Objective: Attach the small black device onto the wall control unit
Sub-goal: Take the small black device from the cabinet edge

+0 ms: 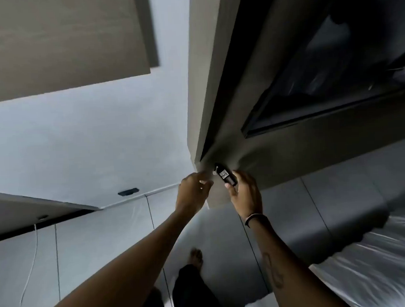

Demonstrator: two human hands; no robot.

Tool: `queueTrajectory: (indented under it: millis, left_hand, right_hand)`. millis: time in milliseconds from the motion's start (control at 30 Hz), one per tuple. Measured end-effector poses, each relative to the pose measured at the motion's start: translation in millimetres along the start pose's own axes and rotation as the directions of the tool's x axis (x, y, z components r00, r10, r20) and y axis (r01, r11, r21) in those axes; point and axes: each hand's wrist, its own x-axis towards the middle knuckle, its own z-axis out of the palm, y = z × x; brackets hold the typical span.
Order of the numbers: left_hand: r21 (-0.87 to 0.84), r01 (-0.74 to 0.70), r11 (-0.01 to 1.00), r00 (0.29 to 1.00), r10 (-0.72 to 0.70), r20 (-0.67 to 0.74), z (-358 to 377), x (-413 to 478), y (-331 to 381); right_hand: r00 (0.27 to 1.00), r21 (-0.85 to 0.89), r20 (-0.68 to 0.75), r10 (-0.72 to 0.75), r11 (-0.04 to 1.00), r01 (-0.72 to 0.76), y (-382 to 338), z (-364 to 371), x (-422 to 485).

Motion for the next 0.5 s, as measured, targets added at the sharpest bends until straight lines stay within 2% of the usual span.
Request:
queueTrajectory:
  millis: [100,233,333,500]
  left_hand:
    - [-0.070,0.076,0.995,0.995,-0.080,-0.052,14,21,5]
    - [-0.077,0.142,0.987,0.989,-0.145,-0.036,29,39,8]
    - [-0.048,0.159,0.986,0.986,-0.161,-0.048,38,48,4]
    - [-0.119,0.219,0.968,0.972,-0.227,-0.062,45,55,4]
  right_hand:
    - [0.998,0.018,-0.028,0.049,0.999,-0.049,3,6,13]
    - [0.996,0.051,-0.045,0.078,0.996,-0.076,4,12,29]
    - [0.995,0.109,0.030,0.098,0.989,-0.101,5,14,42]
    - [0.987,0.139,0.116,0.116,0.981,-0.132,-3,18,51]
